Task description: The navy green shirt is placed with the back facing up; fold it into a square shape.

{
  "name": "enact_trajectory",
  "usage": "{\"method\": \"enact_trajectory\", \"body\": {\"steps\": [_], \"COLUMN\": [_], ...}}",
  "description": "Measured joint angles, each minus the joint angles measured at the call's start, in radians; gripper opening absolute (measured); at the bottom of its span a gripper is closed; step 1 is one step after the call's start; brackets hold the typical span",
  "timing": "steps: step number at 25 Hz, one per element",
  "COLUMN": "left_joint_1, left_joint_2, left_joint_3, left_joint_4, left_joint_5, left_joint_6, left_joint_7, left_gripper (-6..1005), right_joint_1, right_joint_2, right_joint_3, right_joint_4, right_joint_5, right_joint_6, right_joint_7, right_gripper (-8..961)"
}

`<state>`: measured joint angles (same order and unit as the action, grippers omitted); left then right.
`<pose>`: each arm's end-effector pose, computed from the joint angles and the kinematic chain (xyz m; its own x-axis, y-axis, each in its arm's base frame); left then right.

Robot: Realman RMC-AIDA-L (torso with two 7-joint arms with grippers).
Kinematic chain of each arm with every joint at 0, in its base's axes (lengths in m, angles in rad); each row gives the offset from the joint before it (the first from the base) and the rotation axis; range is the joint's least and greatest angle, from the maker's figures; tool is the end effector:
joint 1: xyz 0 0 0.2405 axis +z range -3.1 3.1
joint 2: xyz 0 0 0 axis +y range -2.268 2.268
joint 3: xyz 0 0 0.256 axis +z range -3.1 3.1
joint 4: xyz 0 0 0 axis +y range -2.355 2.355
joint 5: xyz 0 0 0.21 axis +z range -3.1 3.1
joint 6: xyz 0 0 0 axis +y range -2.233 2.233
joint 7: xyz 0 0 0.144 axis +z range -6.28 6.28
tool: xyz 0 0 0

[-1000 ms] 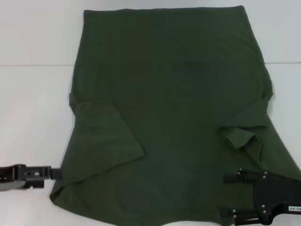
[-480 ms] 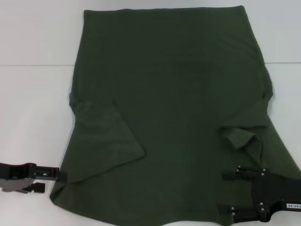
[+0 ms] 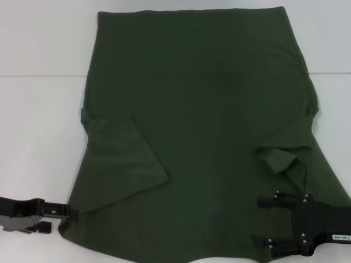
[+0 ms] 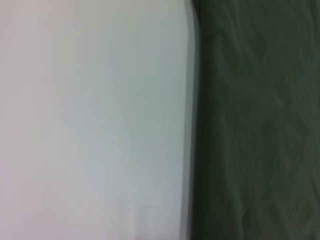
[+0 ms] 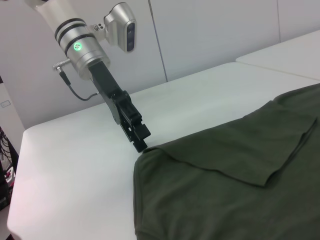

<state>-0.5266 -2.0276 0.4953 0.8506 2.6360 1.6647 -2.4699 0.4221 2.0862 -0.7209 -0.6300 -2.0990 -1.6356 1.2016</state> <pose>-0.3353 0.3013 0.0505 0.0294 0.9812 0.1906 0.9948 -0.0102 -0.1009 0.2948 0.2778 -0.0189 0.8549 -0.3108 -0.4154 -0.3761 -0.9228 -0.0835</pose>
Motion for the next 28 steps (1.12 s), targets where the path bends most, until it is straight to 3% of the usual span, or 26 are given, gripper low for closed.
{"method": "enact_trajectory", "body": {"steps": [11, 28], "left_joint_1": [-0.022, -0.061], "left_joint_2": [-0.004, -0.031], "left_joint_3": [0.002, 0.031], "left_joint_4": [-0.044, -0.069], "left_joint_5": [-0.010, -0.010], "left_joint_6": [-0.010, -0.026], "left_joint_7": [0.002, 0.013], "left_gripper": [928, 927], "right_joint_1": [0.001, -0.007], "right_joint_2": [-0.002, -0.005], "right_joint_3": [0.000, 0.000], "right_joint_4": [-0.002, -0.005], "right_joint_5": [-0.001, 0.001], "right_joint_6": [0.001, -0.008], "right_joint_7": [0.008, 0.012], "right_gripper": [935, 934]}}
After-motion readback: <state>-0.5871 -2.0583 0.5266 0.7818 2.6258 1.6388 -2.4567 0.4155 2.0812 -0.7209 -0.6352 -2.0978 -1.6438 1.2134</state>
